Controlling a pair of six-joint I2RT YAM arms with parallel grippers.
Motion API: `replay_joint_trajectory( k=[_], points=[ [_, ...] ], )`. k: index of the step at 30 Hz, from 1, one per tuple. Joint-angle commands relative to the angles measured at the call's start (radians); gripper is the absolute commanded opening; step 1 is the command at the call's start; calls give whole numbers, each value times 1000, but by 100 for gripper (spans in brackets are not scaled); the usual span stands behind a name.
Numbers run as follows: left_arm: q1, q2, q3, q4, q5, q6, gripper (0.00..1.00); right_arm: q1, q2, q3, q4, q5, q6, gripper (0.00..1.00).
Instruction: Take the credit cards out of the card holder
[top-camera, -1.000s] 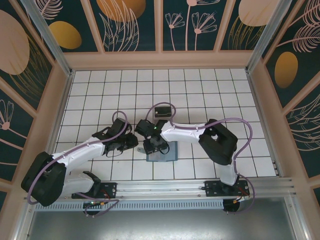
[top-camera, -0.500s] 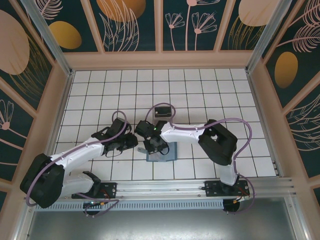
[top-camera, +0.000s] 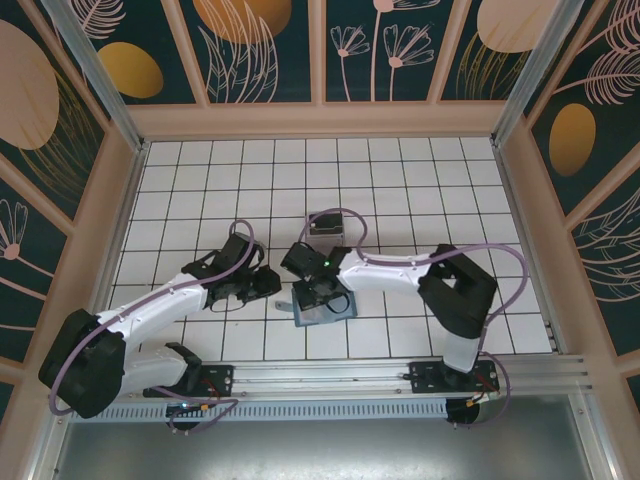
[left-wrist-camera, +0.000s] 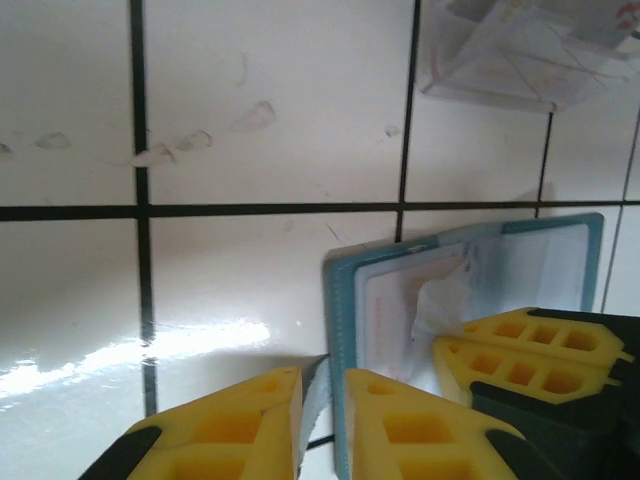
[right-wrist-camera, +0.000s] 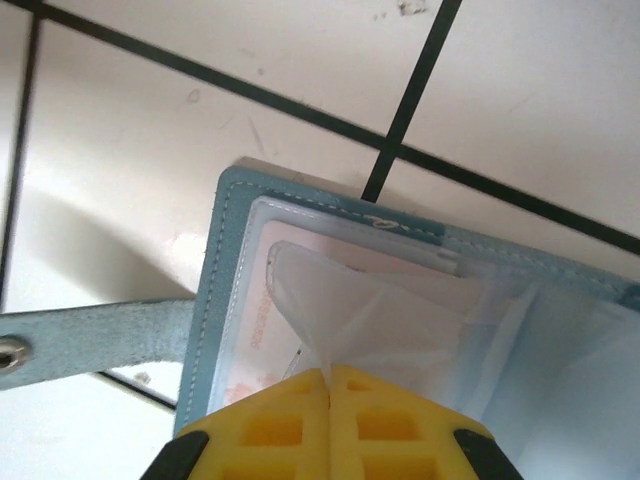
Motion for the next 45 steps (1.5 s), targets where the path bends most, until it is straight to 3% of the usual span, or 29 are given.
replay_joint_trajectory(
  k=[1, 12, 19, 24, 33, 45],
  points=[
    [-17, 14, 27, 2, 40, -19, 19, -32, -106, -101, 194, -89, -4, 1],
    [-133, 172, 55, 118, 77, -82, 19, -148, -284, -387, 567, -338, 47, 3],
    [-163, 265, 113, 144, 121, -61, 19, -160, -296, -429, 600, -370, 57, 8],
    [-169, 317, 167, 125, 137, -33, 19, -171, -355, -414, 476, -257, 68, 19],
    [-223, 431, 305, 90, 127, 0, 19, -237, -521, -337, 155, 64, 94, 24],
    [-296, 617, 510, 71, 106, 16, 19, -293, -636, -338, 84, 120, 86, 27]
  ],
)
